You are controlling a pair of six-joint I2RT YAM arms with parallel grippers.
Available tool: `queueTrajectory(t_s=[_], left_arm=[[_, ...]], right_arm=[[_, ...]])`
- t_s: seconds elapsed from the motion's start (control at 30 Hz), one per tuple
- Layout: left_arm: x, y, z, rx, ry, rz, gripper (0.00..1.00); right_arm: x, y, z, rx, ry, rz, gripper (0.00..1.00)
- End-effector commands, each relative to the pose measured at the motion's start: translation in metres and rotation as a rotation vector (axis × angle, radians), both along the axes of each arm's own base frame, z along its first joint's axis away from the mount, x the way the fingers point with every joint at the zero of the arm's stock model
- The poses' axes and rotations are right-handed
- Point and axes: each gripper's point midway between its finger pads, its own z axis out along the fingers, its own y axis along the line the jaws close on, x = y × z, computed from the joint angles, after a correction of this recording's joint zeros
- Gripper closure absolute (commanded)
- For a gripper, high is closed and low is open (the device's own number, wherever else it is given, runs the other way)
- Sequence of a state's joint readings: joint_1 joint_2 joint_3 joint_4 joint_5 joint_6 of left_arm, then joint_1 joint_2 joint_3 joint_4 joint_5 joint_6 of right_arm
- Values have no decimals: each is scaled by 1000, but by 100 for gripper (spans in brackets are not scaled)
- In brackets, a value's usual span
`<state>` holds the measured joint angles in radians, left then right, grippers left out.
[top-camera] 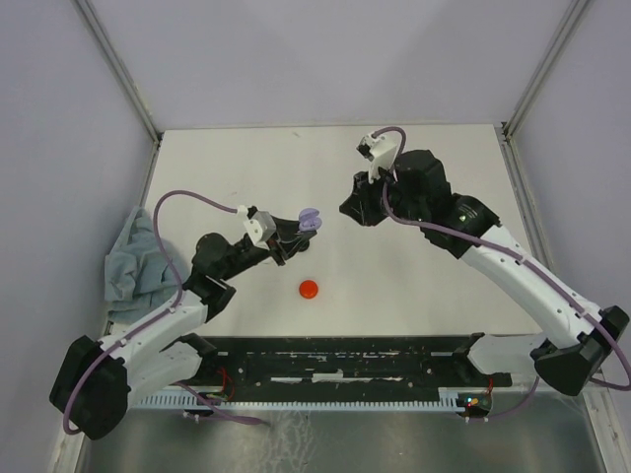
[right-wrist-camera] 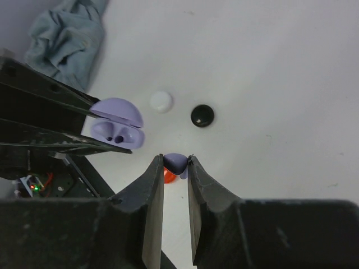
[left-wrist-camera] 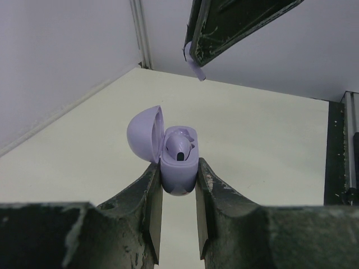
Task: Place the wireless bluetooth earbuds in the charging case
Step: Place the earbud in the charging case.
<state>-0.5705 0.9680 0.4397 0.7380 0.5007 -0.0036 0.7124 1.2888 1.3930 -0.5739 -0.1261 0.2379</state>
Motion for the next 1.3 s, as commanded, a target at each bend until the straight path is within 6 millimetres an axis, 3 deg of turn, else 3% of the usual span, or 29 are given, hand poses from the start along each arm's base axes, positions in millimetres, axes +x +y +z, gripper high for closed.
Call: queueTrajectory(t_s=[0.0,0.17,0.5,1.0,1.27], left_arm=[[-8,-6,36,-88,-68,-65,97],[-13,-11,42,-116,-58,-112,97],[-14,-12,53,-152,-59,-124,97],[-16,-12,66,-200,-61,-135,97],[-8,-12,66,-214,-22,-106,97]], right_arm=[[-18,25,56,251,-90,107,77],[-26,39,66,350,-100,170,77],[-36,59,62,405,-67,253,77],[-34,54,36,332,-55,219,77],[-48,63,41,375,-51,319,76]])
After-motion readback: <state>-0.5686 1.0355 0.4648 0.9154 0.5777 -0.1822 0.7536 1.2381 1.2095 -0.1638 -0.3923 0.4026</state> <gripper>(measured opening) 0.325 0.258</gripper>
